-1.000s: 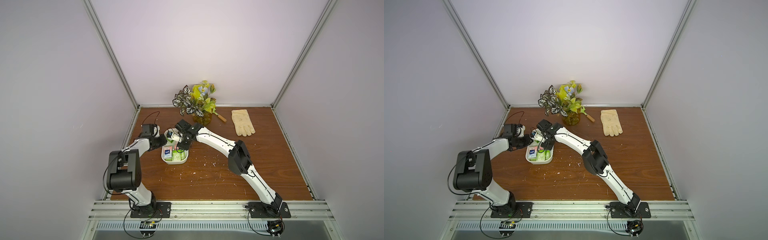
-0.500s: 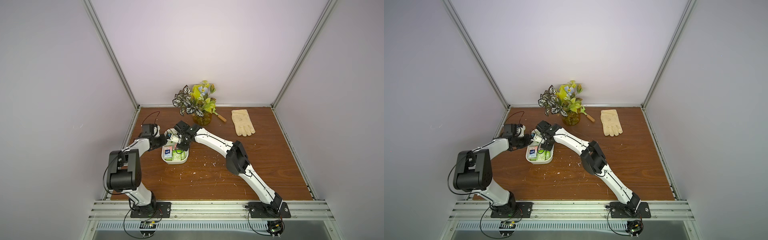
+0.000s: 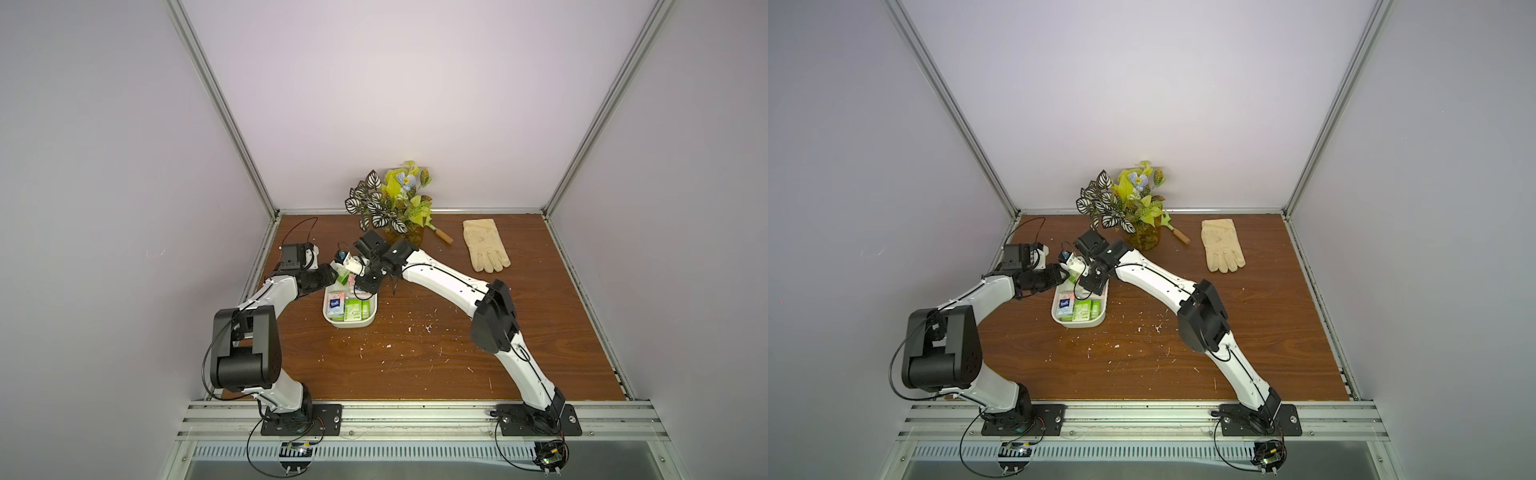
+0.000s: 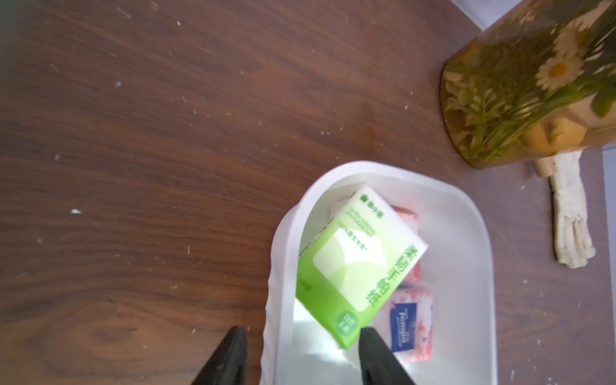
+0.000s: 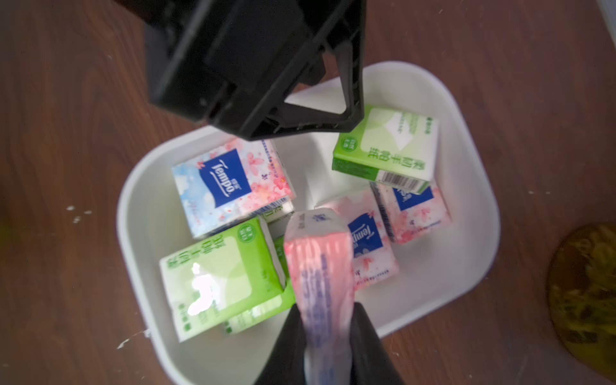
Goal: Take the pocket tissues out of the storage box
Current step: Pick up the pocket tissues from the storage box, then place the pocket tissues at the center of the board.
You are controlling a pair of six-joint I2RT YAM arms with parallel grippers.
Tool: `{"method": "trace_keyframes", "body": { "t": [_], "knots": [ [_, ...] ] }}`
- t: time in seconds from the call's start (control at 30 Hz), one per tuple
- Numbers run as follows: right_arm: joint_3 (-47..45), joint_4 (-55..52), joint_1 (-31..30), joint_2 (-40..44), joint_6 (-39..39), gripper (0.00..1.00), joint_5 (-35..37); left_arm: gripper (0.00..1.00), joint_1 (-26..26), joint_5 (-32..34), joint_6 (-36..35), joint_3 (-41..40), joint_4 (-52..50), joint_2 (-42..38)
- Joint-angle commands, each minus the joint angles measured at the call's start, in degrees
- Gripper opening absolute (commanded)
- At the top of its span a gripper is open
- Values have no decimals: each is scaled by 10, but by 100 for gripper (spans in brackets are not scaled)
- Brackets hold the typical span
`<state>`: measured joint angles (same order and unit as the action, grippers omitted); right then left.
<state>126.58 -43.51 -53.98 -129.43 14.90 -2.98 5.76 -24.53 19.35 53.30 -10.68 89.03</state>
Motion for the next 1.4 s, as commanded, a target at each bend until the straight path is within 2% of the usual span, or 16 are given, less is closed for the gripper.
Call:
{"method": "trace_keyframes", "body": {
  "t": [0.0,0.17,0.33,0.43,0.57,0.77,0.93,1.07,1.37],
  "knots": [
    [-69,84,3,103,-63,19,3,56,6,21,-10,23,-31,-39],
    [-286,242,25,250,-160,19,-20,72,6,55,-10,14,-33,-92],
    [-514,428,89,389,-301,17,-83,84,6,80,2,-19,-4,-142],
    [-614,510,144,435,-382,16,-140,88,7,91,10,-40,12,-163],
    [-692,570,193,454,-448,14,-182,92,6,90,19,-69,30,-184],
    [-770,731,232,412,-582,14,-240,97,6,90,20,-107,51,-212],
    [-783,879,234,315,-713,13,-277,99,7,89,22,-118,58,-214],
    [-786,990,232,230,-813,12,-280,100,6,79,24,-116,57,-207],
    [-761,991,218,141,-842,12,-261,100,6,61,26,-118,61,-192]
  ]
}}
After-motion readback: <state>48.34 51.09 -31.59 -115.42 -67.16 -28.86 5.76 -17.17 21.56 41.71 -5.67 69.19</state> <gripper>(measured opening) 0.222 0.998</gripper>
